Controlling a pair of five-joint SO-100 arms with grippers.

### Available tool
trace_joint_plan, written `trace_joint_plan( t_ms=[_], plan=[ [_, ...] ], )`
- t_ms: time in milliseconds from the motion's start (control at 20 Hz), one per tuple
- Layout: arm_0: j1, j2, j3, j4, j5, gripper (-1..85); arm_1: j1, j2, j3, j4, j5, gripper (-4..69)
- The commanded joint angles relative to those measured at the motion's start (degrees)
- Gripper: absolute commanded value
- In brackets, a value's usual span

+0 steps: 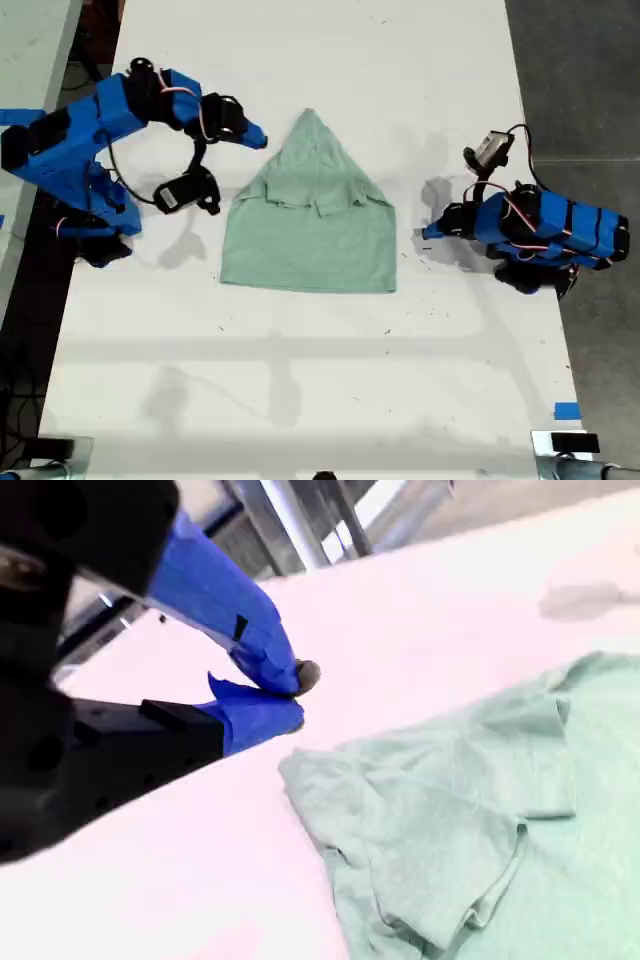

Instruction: Fold t shirt

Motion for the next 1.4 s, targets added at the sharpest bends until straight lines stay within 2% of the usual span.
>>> trace_joint_plan(
  t_ms=[0,100,150,250,300,350,450,1350],
  plan=[
    [5.4,36.0,33.8,-13.4,-5.1,-0.2,-0.4,0.8,1.3,-0.1,0.0,-0.2],
    [10.4,55.5,57.6,-22.1,-8.3,-0.2,-0.4,0.8,1.3,-0.1,0.1,-0.2],
    [10.9,66.3,67.8,-23.7,-9.0,-0.2,-0.3,0.8,1.4,-0.1,0.1,-0.2],
    [9.7,80.2,81.1,-18.1,-9.7,-0.2,-0.2,0.8,1.5,-0.3,0.2,-0.2],
    [9.0,78.4,83.1,-18.8,-9.2,-0.2,-0.2,0.8,1.6,-0.4,0.2,-0.2],
    [11.5,80.3,82.4,-18.7,-9.8,-0.2,-0.2,0.8,1.7,-0.4,0.2,-0.2],
    [9.3,80.2,83.0,-18.0,-9.9,-0.2,-0.1,0.8,1.7,-0.4,0.2,-0.2],
    [9.8,80.2,82.9,-17.3,-10.0,-0.2,-0.2,0.8,1.7,-0.4,0.4,-0.2]
  ],
)
